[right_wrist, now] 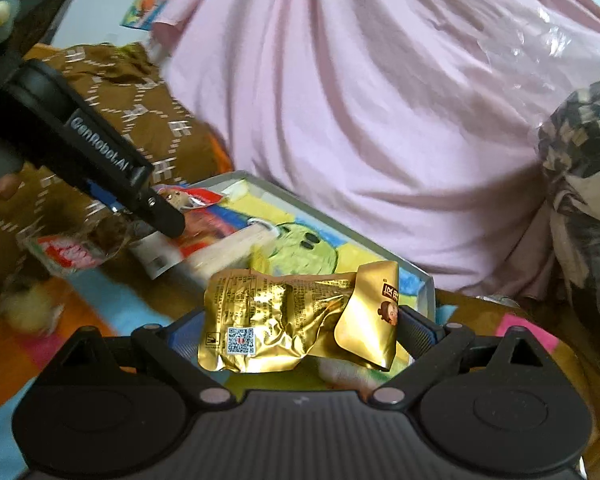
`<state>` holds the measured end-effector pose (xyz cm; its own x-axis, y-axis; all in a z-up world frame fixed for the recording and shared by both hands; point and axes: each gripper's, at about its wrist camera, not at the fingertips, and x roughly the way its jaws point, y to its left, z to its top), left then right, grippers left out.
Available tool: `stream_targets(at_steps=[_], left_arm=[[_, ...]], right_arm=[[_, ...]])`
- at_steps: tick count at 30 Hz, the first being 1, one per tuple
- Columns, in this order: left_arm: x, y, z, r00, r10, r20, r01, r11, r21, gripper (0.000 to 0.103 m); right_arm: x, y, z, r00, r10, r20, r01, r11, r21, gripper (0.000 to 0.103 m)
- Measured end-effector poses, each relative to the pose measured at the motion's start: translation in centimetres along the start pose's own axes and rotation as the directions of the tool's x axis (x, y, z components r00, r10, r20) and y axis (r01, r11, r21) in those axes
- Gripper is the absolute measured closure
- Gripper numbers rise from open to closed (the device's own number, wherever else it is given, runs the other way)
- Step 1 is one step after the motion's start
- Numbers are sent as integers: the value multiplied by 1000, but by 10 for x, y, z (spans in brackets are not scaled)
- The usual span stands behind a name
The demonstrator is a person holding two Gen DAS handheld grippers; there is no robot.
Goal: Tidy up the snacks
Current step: 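Lower both packs into the tray and open both grippers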
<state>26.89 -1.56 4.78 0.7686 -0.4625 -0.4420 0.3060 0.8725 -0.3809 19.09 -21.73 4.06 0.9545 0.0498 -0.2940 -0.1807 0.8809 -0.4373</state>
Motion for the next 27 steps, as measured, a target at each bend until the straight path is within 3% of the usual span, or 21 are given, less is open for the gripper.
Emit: stream_targets(at_steps=[5, 10, 14, 19, 27], left_arm=[[37, 4, 31, 999, 50, 18, -50, 999, -15, 57], [72, 11, 46, 995, 103, -6, -104, 994, -37, 57], [91, 14, 39, 989, 147, -32, -146, 989, 16, 56], [93, 14, 32, 988, 150, -21, -149, 988, 41, 55], [74, 11, 39, 985, 171, 35, -173, 984, 40, 22]], right_arm=[[54, -23, 21, 999, 3, -55, 5, 991, 136, 5], [94, -41, 22, 991, 55, -122, -20, 961, 277, 5], [107, -41, 14, 986, 71, -152, -24, 958, 287, 4], [113, -37, 5, 981, 94, -171, -40, 954, 298, 4], [102, -40, 8, 986, 98, -134, -46, 938, 344, 0]])
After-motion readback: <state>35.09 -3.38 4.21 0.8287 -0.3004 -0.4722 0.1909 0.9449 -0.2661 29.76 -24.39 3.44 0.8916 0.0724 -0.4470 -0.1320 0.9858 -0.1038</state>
